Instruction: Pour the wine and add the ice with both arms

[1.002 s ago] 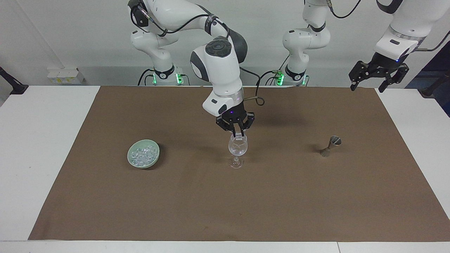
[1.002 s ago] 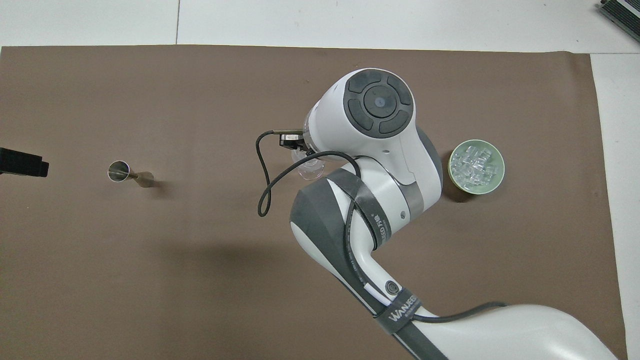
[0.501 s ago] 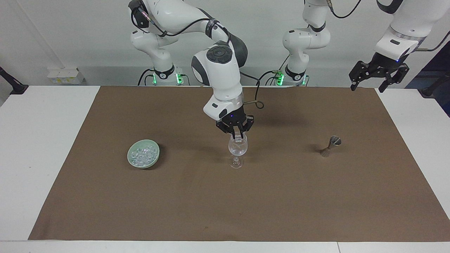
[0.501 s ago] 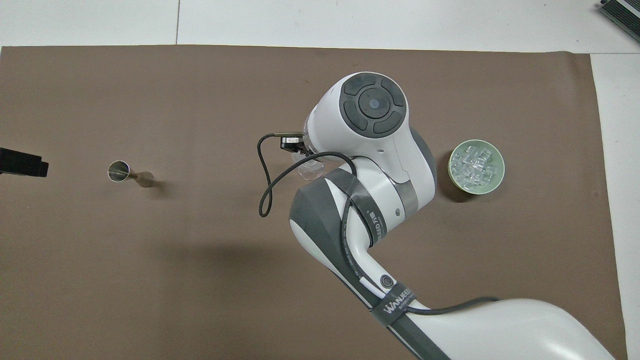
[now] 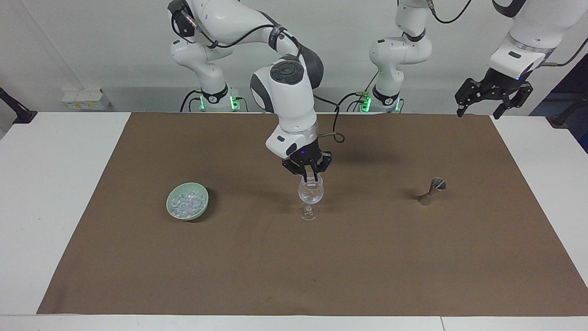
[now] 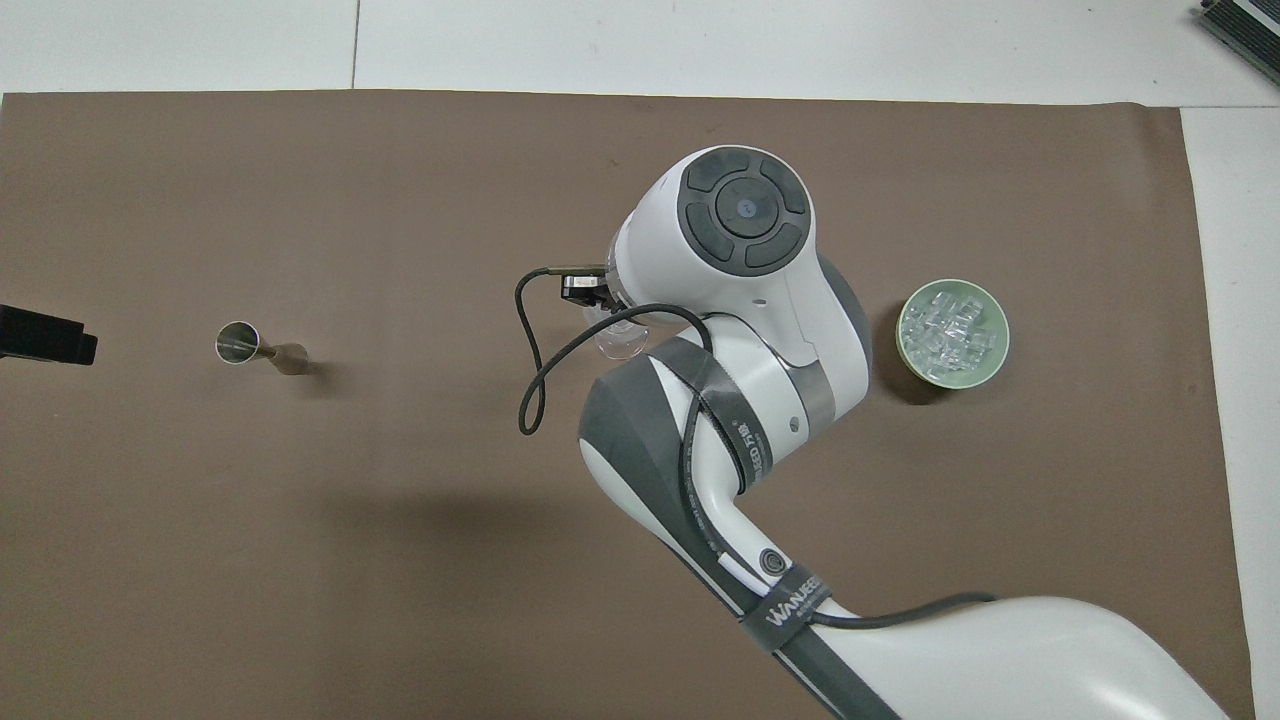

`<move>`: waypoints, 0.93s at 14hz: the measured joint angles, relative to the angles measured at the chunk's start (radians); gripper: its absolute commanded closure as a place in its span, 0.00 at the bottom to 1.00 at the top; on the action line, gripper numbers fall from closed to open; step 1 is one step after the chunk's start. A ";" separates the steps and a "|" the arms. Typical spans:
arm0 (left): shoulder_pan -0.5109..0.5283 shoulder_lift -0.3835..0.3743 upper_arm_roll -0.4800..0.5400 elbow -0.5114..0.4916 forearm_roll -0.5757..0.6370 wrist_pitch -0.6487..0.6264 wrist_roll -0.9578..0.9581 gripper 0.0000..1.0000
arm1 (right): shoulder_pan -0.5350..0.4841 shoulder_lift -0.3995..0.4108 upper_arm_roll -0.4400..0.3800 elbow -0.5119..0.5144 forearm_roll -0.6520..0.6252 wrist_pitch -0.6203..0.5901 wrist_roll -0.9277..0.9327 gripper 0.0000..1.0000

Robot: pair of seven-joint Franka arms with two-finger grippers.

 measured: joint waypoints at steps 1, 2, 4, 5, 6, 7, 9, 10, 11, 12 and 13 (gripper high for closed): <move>0.000 0.000 0.000 0.000 0.000 0.000 0.000 0.00 | 0.000 0.000 0.000 0.000 0.000 0.000 0.000 0.67; 0.000 0.000 0.000 0.000 0.000 -0.001 0.000 0.00 | 0.000 0.000 0.000 0.000 0.000 0.000 0.000 0.67; 0.000 0.000 0.000 0.000 0.000 -0.001 0.000 0.00 | 0.000 0.000 0.000 0.000 0.000 0.000 0.000 0.65; 0.000 0.000 0.000 0.000 0.000 -0.001 0.000 0.00 | 0.000 0.000 0.000 0.001 0.000 0.000 0.000 0.65; 0.000 0.000 0.000 0.000 0.000 -0.001 0.000 0.00 | 0.001 0.000 0.000 0.001 0.000 0.000 0.000 0.65; 0.000 0.000 0.000 0.000 0.000 -0.002 0.000 0.00 | 0.001 -0.001 0.000 0.002 0.000 0.000 0.000 0.64; 0.000 0.000 0.000 0.000 0.000 -0.002 0.000 0.00 | 0.001 -0.017 0.000 0.005 0.000 -0.005 0.000 0.56; 0.000 0.000 0.000 0.000 0.000 -0.002 0.000 0.00 | 0.001 -0.032 0.000 0.006 0.000 -0.020 0.000 0.53; 0.000 0.000 0.000 0.000 0.000 -0.002 0.000 0.00 | 0.001 -0.051 0.000 0.006 0.000 -0.037 0.000 0.53; 0.000 0.000 0.000 0.000 0.000 -0.002 0.000 0.00 | 0.001 -0.072 -0.002 0.006 0.000 -0.059 0.000 0.53; 0.000 0.000 0.000 0.000 0.000 -0.002 0.000 0.00 | -0.003 -0.091 -0.005 0.006 0.000 -0.083 0.000 0.53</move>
